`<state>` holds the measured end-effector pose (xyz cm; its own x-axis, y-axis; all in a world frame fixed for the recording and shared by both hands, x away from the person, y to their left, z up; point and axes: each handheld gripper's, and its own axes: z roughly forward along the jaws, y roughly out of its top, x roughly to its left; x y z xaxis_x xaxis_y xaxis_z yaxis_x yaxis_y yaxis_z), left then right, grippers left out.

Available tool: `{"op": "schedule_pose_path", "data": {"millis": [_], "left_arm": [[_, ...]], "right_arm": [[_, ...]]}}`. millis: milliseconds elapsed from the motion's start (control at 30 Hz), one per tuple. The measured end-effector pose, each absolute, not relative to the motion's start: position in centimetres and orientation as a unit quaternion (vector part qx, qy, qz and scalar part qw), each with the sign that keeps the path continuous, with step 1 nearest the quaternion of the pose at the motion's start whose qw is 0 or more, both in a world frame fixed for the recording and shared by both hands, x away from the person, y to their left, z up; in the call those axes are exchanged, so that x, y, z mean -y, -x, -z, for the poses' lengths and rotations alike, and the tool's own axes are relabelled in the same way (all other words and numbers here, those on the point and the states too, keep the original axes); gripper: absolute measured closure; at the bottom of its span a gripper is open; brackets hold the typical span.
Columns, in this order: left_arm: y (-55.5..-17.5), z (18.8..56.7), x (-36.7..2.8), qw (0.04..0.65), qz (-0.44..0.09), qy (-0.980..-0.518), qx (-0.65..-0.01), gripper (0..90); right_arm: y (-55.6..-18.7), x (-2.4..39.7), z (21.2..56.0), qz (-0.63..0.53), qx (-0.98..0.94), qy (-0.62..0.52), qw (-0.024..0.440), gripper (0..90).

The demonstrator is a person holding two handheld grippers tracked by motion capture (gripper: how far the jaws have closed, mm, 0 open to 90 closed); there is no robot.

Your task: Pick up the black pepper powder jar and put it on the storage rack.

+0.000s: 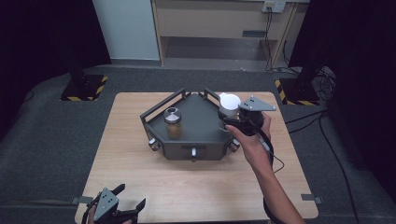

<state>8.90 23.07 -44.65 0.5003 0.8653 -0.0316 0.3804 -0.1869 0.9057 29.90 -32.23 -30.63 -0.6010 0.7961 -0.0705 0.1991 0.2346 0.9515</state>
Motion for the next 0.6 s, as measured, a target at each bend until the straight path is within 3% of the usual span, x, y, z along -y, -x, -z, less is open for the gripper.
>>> {"op": "schedule_pose_path", "data": {"millis": [600], "left_arm": [[-9.0, 44.7, -23.1, 0.470, -0.258, -0.728, -0.426, 5.1]], "right_arm": [[-31.3, 31.5, 33.3, -0.517, -0.730, -0.352, 0.275, 31.0]]}}
